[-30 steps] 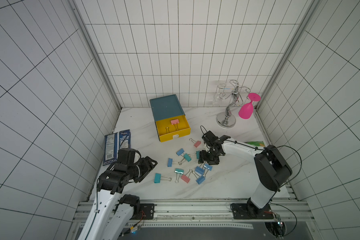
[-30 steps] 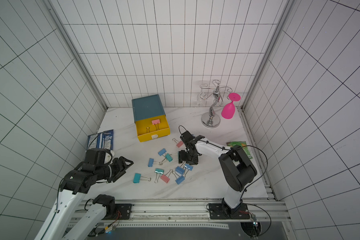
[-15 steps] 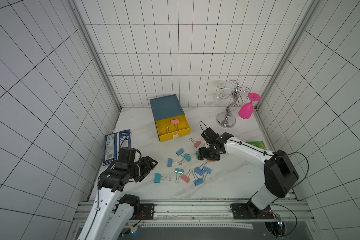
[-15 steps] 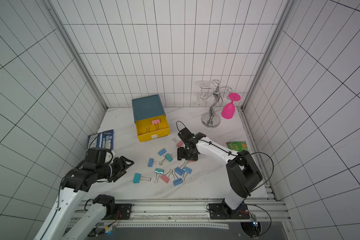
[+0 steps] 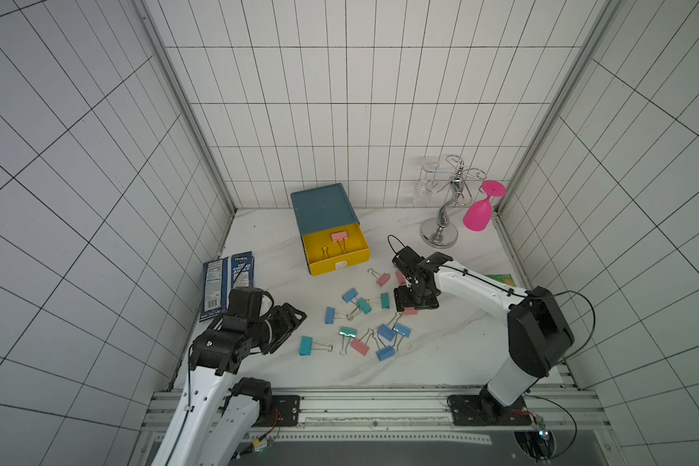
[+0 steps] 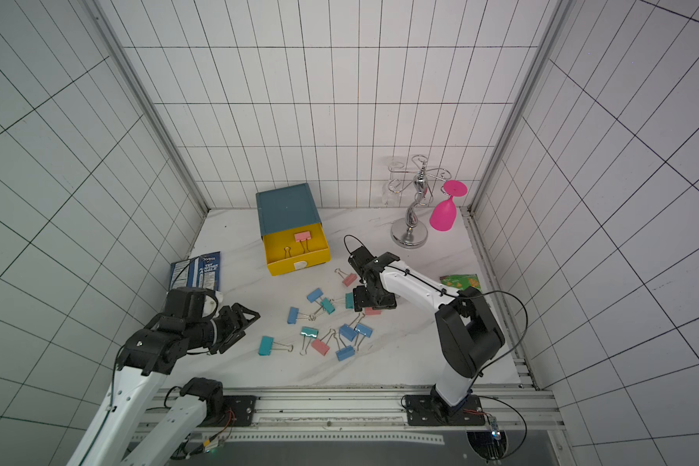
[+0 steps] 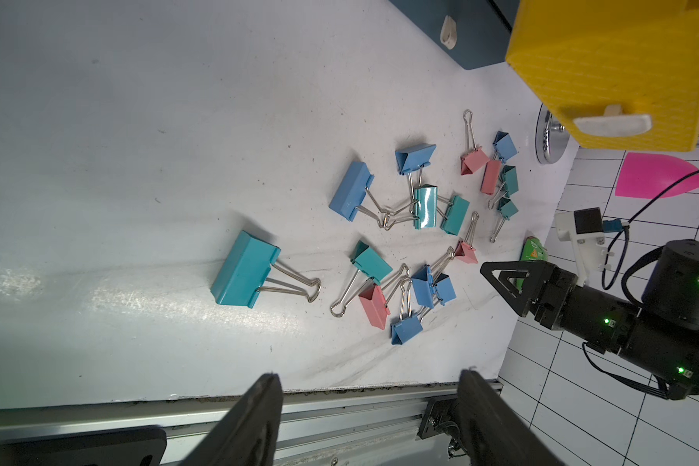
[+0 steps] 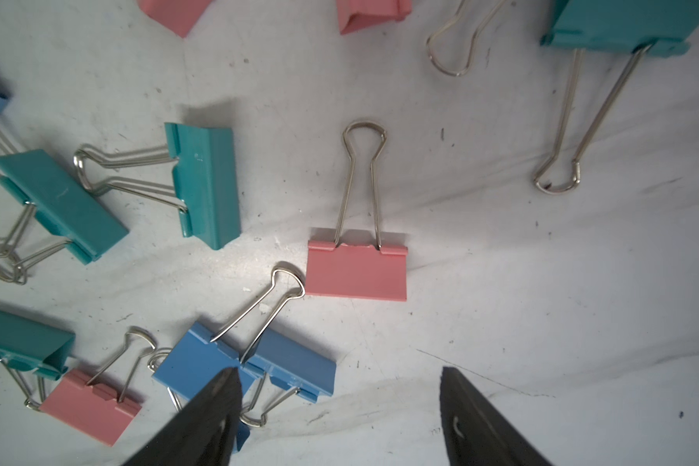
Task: Put the binder clips in the drawer according to color
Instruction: Pick up the binder clip at the center of the board.
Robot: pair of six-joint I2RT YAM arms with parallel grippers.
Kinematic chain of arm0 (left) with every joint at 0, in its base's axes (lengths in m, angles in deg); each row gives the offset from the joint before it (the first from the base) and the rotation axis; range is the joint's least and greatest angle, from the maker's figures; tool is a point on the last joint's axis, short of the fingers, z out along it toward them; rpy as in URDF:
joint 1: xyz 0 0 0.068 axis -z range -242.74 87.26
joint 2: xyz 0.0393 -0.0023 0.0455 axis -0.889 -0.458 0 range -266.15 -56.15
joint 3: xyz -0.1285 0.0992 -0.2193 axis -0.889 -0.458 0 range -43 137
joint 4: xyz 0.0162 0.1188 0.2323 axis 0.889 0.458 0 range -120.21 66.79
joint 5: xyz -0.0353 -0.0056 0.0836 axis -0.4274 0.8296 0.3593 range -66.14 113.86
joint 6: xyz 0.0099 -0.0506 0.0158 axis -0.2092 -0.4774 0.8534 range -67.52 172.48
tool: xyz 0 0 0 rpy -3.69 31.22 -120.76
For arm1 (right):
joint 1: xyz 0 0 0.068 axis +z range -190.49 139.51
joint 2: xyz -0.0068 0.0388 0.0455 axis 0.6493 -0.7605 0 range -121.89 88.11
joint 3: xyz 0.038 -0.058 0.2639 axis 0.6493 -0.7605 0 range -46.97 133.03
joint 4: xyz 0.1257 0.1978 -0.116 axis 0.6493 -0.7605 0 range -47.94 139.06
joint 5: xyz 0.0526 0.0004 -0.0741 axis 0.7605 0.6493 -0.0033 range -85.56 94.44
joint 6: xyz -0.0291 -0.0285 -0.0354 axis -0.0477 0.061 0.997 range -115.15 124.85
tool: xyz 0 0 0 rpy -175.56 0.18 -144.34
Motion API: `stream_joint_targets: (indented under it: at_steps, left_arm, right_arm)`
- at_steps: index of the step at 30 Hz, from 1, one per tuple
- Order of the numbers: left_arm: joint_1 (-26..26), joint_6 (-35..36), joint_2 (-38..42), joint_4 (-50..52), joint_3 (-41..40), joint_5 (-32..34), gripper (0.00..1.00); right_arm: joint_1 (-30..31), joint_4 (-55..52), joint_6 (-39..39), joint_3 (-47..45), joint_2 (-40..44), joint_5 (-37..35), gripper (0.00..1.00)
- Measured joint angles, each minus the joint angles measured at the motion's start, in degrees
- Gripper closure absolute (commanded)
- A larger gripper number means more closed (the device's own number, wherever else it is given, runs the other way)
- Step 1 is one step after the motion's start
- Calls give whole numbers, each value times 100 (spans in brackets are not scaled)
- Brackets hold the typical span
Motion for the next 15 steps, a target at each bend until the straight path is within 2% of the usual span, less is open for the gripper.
stream_joint_targets:
  at_steps: [9,15]
  left_arm:
    - [0,-13,74,2,0,0,27]
    - [0,-46,138,26,0,2,27]
  right_arm:
    - [-120,7,138,0,-328,-7,21]
    - [-195,50,199,0,-522,24,24]
